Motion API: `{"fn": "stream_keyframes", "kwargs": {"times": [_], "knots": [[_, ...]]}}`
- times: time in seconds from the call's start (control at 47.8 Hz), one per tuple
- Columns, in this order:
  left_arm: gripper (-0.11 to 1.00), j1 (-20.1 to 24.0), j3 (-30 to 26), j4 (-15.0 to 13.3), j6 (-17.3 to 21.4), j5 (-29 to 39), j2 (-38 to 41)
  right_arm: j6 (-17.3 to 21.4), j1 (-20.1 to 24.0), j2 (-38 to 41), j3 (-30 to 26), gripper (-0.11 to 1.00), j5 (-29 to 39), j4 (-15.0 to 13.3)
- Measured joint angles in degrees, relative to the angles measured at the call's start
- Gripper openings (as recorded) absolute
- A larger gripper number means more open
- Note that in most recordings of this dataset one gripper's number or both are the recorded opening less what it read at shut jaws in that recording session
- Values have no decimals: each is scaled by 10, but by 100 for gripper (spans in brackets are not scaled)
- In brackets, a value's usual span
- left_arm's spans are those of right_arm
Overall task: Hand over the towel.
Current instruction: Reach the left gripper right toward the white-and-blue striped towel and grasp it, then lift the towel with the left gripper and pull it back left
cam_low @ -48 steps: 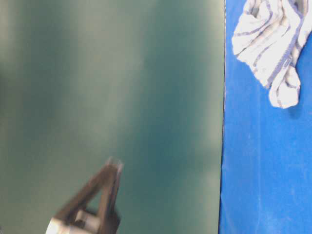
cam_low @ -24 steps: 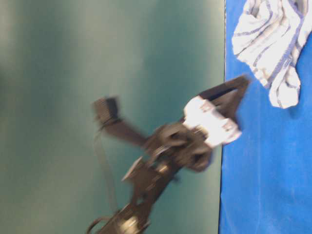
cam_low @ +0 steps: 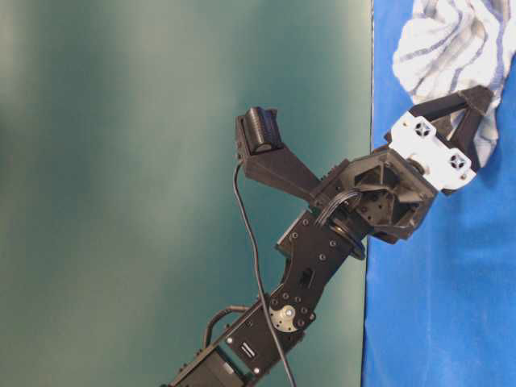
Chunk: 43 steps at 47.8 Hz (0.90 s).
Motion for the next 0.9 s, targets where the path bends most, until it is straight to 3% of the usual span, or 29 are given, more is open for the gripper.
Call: {"fn": "stream_keyframes", "kwargs": {"times": [0.063,0.188,0.314,0.503,0.67,0.901], "knots": [[77,0,-2,0,0,11,0,0,0,0,0,0,0,0],[41,-4,-4,0,2,40,0,0,0,0,-1,0,0,0],[14,-4,-2,0,8,60,-9,1,0,0,-1,0,0,0],[13,1,23,0,26,79,-76,2,0,-1,0,0,0,0],[13,2,56,0,47,82,-183,2,0,-2,0,0,-1,0],[13,0,126,1,41,82,-343,2,0,-3,0,0,-4,0]]}}
